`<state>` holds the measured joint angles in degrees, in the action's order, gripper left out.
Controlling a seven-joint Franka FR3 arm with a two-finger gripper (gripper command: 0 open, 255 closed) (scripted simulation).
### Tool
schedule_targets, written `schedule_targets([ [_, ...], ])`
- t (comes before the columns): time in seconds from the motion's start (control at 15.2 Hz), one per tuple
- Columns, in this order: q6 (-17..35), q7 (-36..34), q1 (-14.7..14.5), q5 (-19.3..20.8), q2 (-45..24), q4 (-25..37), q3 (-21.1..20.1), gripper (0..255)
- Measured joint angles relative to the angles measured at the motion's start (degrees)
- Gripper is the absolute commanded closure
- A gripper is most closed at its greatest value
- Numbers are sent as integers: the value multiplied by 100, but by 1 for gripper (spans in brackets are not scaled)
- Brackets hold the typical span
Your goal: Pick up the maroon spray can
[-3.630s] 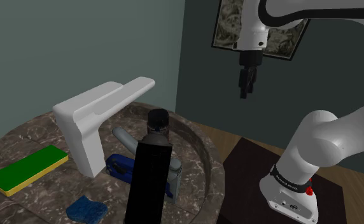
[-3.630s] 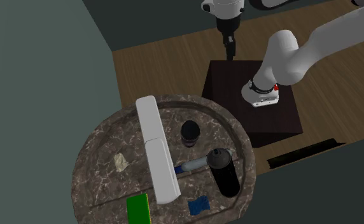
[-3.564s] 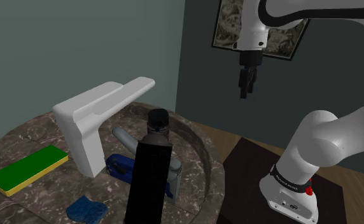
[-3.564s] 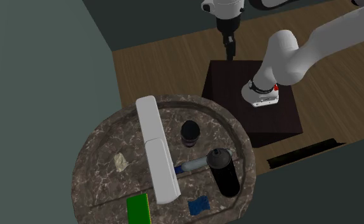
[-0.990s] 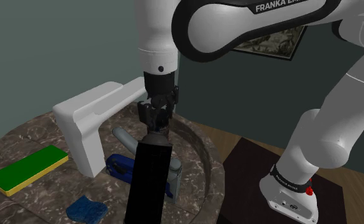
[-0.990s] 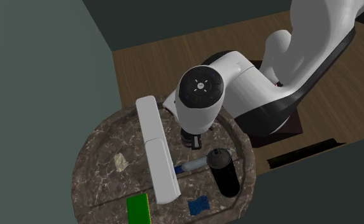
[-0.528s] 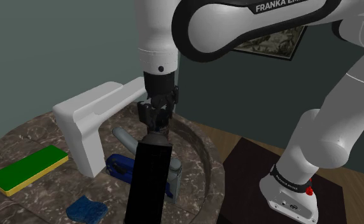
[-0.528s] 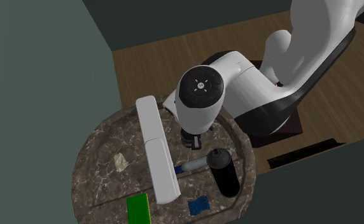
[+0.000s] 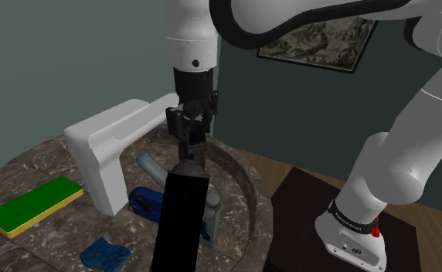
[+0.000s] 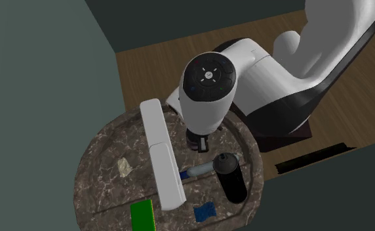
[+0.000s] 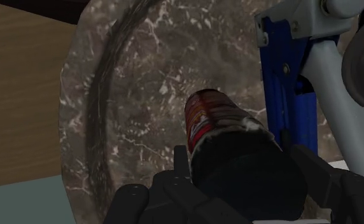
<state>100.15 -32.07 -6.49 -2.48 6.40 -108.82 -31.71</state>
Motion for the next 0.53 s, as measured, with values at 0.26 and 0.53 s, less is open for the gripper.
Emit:
schedule_targets([
  [0.26, -329, 8, 7, -5, 17, 315, 12, 255],
  [0.53, -600, -1, 14, 19, -25, 622, 15, 255],
])
